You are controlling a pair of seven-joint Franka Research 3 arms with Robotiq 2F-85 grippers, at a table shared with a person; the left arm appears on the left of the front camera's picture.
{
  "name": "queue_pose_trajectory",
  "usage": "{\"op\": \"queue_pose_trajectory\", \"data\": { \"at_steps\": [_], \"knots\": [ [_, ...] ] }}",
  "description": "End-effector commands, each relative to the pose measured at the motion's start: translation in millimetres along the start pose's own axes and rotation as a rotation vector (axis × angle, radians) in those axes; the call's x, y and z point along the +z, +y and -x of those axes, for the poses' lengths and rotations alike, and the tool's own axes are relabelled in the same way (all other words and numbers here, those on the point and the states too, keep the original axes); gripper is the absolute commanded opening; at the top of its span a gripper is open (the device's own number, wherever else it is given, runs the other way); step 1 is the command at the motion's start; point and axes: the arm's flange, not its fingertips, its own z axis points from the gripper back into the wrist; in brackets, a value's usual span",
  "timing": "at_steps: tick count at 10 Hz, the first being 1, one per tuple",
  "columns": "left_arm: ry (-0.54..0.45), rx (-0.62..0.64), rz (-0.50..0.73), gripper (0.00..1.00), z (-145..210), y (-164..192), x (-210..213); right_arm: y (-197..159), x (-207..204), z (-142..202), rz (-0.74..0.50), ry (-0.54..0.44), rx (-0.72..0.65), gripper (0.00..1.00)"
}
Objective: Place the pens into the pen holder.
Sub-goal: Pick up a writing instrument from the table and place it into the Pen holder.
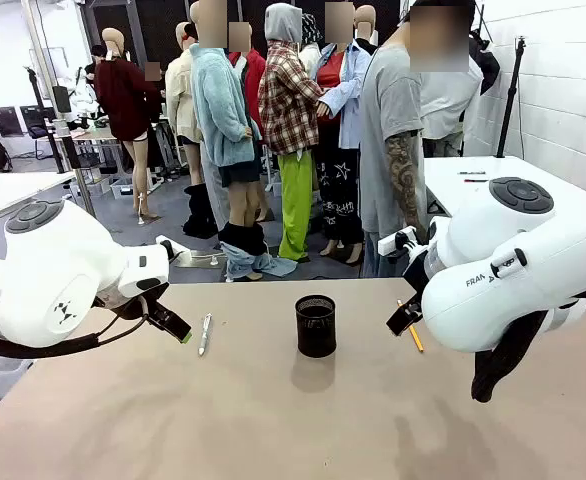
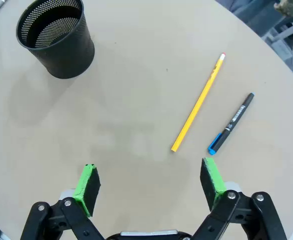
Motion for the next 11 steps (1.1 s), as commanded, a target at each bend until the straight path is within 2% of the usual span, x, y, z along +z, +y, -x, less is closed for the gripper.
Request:
{"op": "queue_pose_trajectory", "data": {
  "at_steps": [1,11],
  "knots": [
    [0.000,0.000,0.000,1.00,-0.1,0.0,0.1,0.0,0.0,0.0,0.000,0.000,0.000,1.00],
    [0.000,0.000,0.000,1.00,-0.1,0.0,0.1,0.1,0.0,0.0,0.000,0.000,0.001,1.00]
  ]
}}
